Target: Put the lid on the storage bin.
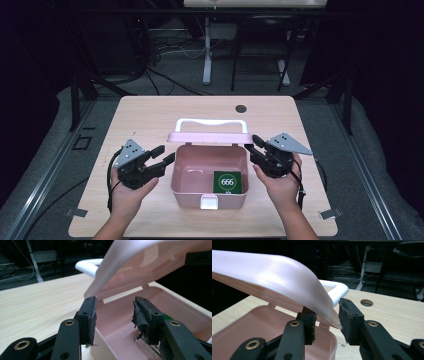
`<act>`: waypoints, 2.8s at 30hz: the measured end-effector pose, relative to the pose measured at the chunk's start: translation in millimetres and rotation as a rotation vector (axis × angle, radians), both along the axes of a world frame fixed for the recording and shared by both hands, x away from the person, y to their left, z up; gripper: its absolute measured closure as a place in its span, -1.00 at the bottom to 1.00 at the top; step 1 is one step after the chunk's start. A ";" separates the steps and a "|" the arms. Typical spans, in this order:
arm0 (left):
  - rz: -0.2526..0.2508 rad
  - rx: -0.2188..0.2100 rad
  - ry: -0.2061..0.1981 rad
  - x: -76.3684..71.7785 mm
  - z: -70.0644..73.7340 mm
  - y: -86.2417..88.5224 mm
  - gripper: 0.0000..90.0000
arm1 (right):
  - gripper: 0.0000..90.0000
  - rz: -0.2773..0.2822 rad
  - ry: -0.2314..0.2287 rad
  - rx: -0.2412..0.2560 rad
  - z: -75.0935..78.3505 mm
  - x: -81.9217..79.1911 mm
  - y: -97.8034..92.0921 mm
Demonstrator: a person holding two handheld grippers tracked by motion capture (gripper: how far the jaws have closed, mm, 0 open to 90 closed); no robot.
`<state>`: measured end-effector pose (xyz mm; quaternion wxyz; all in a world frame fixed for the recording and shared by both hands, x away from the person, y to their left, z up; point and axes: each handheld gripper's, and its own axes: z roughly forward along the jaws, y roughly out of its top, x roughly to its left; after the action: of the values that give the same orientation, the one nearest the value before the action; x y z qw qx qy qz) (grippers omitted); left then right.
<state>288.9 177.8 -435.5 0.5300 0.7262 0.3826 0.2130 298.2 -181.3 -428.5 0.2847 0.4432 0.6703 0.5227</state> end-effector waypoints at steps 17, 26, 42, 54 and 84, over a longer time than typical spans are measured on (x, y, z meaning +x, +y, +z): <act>0.021 -0.013 -0.061 12.3 25.3 -11.0 0.20 | 0.37 0.005 0.009 0.012 -3.9 1.8 -3.1; 0.023 -0.010 -0.060 16.3 28.3 -13.2 0.20 | 0.34 -0.007 0.053 -0.017 -20.3 8.7 -2.5; 0.017 -0.011 -0.051 17.6 31.4 -13.5 0.16 | 0.32 -0.046 0.129 -0.039 -43.3 22.5 -10.8; 0.001 -0.007 -0.054 9.9 29.2 -11.5 0.15 | 0.26 -0.092 0.166 -0.047 -53.7 30.5 -21.2; -0.040 0.017 -0.025 -9.4 12.6 -7.6 0.13 | 0.06 -0.095 0.200 -0.046 -58.8 36.5 -26.4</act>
<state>279.5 170.2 -422.9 0.5329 0.7353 0.3596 0.2147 334.7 -207.7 -487.3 0.2510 0.5175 0.6855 0.4464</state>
